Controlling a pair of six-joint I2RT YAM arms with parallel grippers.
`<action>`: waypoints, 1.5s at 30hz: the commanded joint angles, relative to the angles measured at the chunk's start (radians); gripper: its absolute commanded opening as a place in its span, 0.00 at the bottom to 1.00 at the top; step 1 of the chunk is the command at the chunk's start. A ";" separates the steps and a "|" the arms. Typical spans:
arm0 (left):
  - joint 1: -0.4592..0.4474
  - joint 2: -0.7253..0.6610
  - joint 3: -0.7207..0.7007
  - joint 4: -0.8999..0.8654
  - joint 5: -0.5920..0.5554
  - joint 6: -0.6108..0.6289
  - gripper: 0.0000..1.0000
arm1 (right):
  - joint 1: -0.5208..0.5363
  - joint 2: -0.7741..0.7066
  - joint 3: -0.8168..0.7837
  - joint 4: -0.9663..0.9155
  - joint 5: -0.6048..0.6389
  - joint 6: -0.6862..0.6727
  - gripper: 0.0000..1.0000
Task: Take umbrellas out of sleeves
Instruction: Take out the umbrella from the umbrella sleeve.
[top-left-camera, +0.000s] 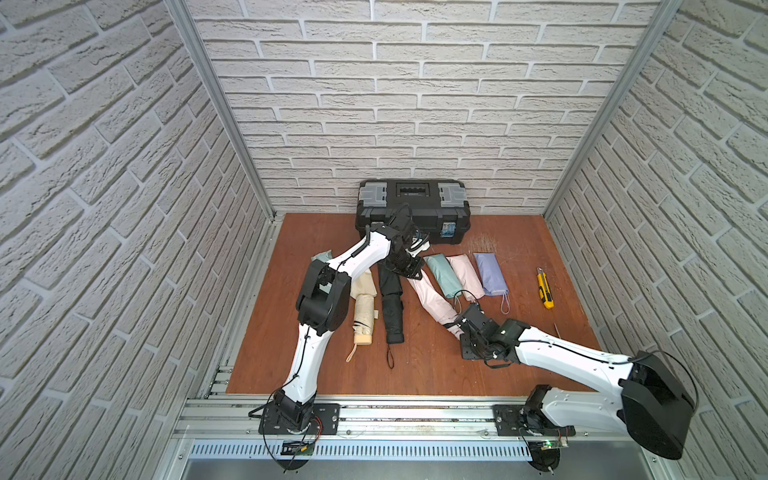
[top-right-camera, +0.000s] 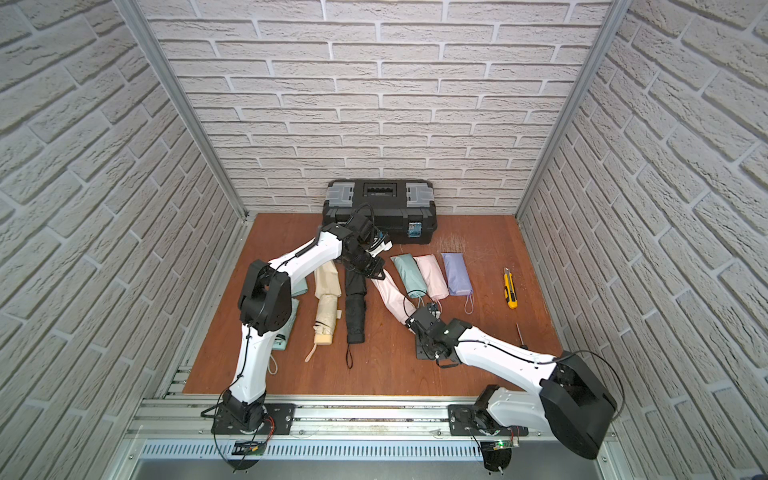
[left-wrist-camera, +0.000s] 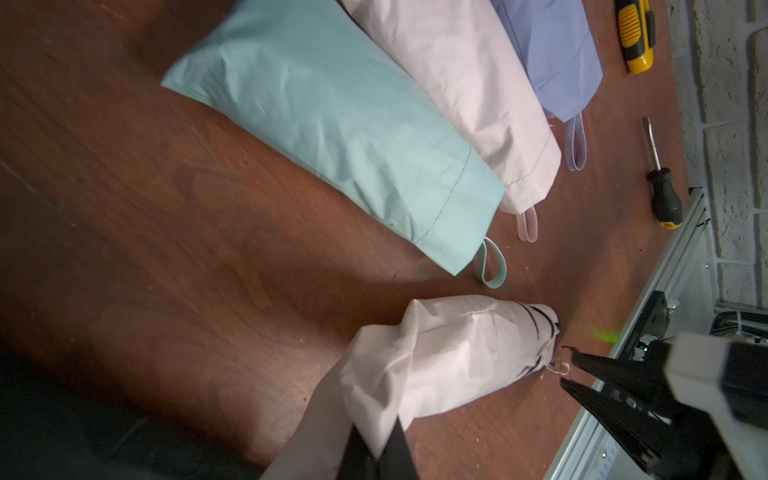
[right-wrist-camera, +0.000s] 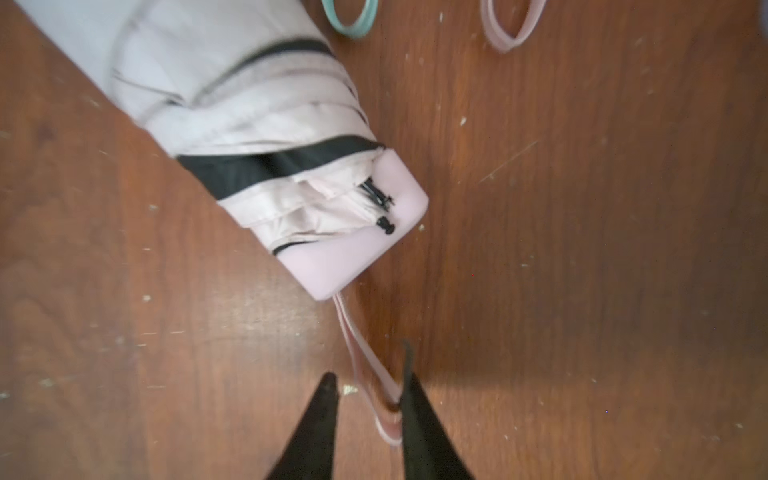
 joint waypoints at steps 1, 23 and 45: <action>-0.002 0.014 0.031 -0.033 -0.006 0.016 0.00 | -0.001 -0.085 0.085 -0.100 0.081 -0.116 0.59; -0.029 0.061 0.108 -0.068 -0.012 0.006 0.00 | -0.206 0.335 0.306 0.078 -0.220 -0.438 0.80; -0.011 0.072 0.115 -0.075 -0.010 0.015 0.00 | -0.173 0.399 0.261 0.160 -0.402 -0.394 0.77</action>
